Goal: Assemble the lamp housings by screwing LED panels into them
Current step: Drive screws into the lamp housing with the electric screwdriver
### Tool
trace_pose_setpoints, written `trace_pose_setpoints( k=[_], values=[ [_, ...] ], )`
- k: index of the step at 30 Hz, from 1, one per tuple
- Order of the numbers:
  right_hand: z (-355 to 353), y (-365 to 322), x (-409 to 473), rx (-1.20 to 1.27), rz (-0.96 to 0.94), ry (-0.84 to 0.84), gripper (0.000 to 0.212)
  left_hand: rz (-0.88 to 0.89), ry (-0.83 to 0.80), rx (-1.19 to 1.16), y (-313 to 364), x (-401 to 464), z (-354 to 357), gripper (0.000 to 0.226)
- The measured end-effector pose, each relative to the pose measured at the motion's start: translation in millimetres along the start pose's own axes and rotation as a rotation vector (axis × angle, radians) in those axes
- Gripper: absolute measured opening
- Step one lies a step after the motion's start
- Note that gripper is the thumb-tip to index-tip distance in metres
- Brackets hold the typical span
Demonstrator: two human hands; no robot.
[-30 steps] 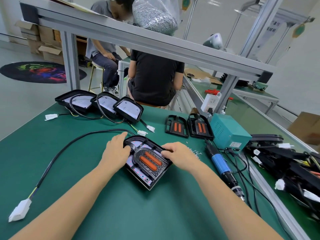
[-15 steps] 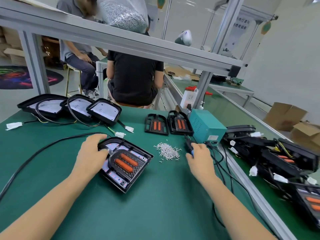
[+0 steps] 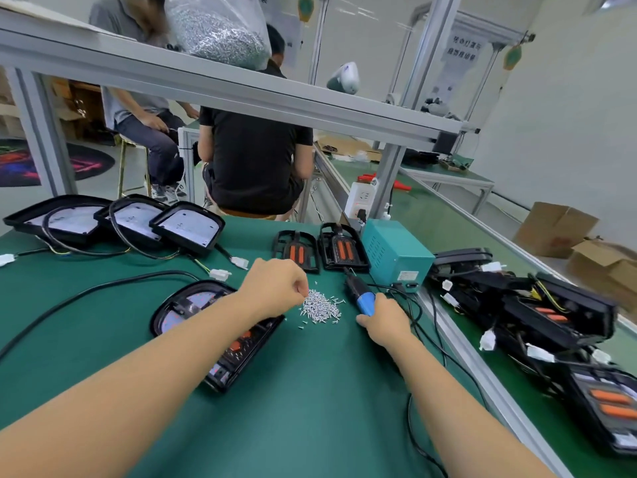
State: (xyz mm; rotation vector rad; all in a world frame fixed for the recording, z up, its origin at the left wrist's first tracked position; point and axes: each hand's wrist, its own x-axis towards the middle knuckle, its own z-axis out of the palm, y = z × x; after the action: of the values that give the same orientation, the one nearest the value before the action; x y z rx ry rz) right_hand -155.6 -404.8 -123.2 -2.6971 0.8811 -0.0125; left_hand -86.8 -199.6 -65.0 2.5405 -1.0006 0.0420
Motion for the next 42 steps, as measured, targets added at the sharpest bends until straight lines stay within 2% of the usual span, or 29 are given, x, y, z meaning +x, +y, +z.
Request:
trace_pose_setpoints(
  k=[5, 9, 11, 13, 21, 25, 29, 32, 35, 38, 42],
  values=[
    [6.0, -3.0, 6.4, 0.108, 0.053, 0.022, 0.056, -0.096, -0.192, 0.153, -1.2, 26.8, 11.1, 0.023],
    [12.0, -0.4, 9.2, 0.095, 0.073, 0.059, 0.051, -0.121, -0.346, 0.303, -4.3, 38.0, 15.9, 0.01],
    [14.4, -0.6, 9.8, 0.083, 0.067, 0.076, 0.049, -0.133, -0.425, 0.312, -4.8, 40.0, 18.1, 0.023],
    [16.0, -0.4, 10.3, 0.073, 0.06, 0.088, 0.048, -0.136, -0.466, 0.302, -5.9, 39.8, 20.9, 0.026],
    [19.8, 1.6, 10.6, 0.047, 0.046, 0.12, 0.047, -0.148, -0.467, 0.301, -4.3, 39.8, 24.1, 0.03],
    [20.9, 2.0, 10.3, 0.033, 0.039, 0.138, 0.047, -0.14, -0.44, 0.28, -6.6, 41.6, 24.3, 0.014],
    [21.8, 2.2, 10.3, 0.023, 0.033, 0.152, 0.047, -0.15, -0.451, 0.271, -11.0, 44.2, 24.3, 0.012],
    [22.1, 2.4, 10.1, 0.019, 0.025, 0.163, 0.047, -0.171, -0.474, 0.265, -12.4, 45.0, 28.2, 0.025],
    [22.1, 2.5, 9.4, 0.018, 0.018, 0.17, 0.047, -0.146, -0.448, 0.298, -11.1, 45.3, 30.2, 0.026],
    [22.0, 2.4, 9.1, 0.017, 0.013, 0.175, 0.048, -0.113, -0.43, 0.351, -7.1, 43.2, 30.1, 0.016],
    [22.4, 3.0, 9.6, 0.011, 0.014, 0.176, 0.048, -0.077, -0.444, 0.404, -3.4, 41.1, 30.6, 0.014]
  ],
)
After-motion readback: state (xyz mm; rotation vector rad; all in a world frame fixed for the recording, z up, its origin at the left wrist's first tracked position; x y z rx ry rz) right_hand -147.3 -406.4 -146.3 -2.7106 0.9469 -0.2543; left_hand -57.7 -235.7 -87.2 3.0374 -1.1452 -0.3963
